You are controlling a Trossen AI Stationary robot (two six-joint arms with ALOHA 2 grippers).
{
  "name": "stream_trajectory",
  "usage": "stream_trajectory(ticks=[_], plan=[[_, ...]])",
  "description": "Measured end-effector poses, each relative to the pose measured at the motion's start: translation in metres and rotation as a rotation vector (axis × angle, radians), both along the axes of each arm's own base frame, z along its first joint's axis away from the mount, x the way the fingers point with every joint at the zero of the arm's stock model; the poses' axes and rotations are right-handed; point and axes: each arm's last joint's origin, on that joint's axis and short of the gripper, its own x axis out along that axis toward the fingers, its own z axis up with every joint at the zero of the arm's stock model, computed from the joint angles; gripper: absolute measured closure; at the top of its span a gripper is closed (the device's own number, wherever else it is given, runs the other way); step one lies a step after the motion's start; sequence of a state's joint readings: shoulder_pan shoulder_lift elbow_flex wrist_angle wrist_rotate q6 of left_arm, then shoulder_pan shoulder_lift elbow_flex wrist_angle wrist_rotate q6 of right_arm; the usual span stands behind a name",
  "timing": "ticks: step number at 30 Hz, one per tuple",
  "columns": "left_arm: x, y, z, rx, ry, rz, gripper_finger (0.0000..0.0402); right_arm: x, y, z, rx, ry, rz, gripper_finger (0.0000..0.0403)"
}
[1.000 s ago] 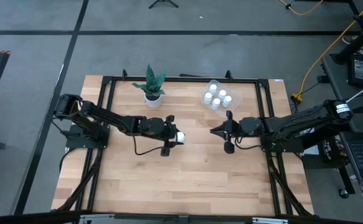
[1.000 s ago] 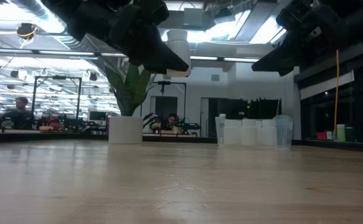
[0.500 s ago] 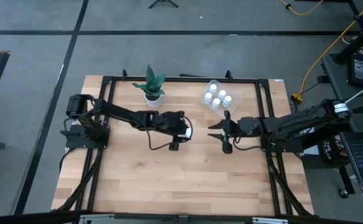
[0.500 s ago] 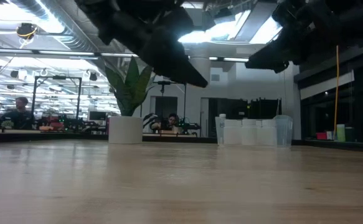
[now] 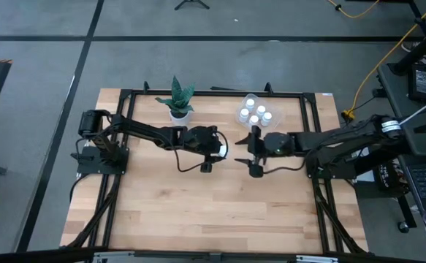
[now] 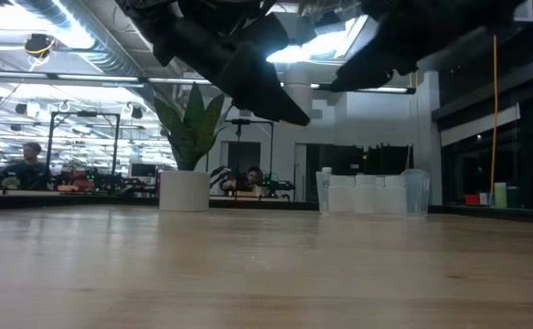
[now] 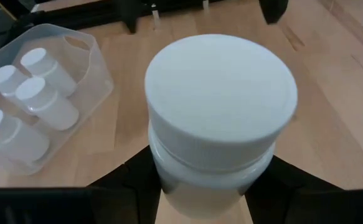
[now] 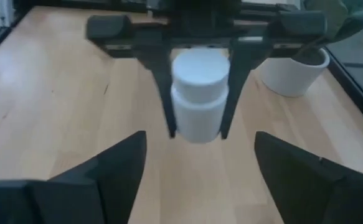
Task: Pick and place pill bottles into a basket
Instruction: Put the white pill bottle into the transparent bin
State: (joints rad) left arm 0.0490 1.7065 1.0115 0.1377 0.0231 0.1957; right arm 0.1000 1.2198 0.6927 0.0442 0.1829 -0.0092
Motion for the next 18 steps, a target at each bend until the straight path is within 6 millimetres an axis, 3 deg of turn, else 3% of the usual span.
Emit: stream_trajectory(ticks=[7,18], plan=[[0.0,0.0,-0.001,0.0,0.009,0.0,0.0228,0.025,-0.007,0.016,-0.027,0.043,-0.019,0.0092],[-0.001,0.0,-0.002,0.0,0.018,0.0,0.0228,0.054,-0.003,0.015,-0.028,0.071,0.041,0.0092]])
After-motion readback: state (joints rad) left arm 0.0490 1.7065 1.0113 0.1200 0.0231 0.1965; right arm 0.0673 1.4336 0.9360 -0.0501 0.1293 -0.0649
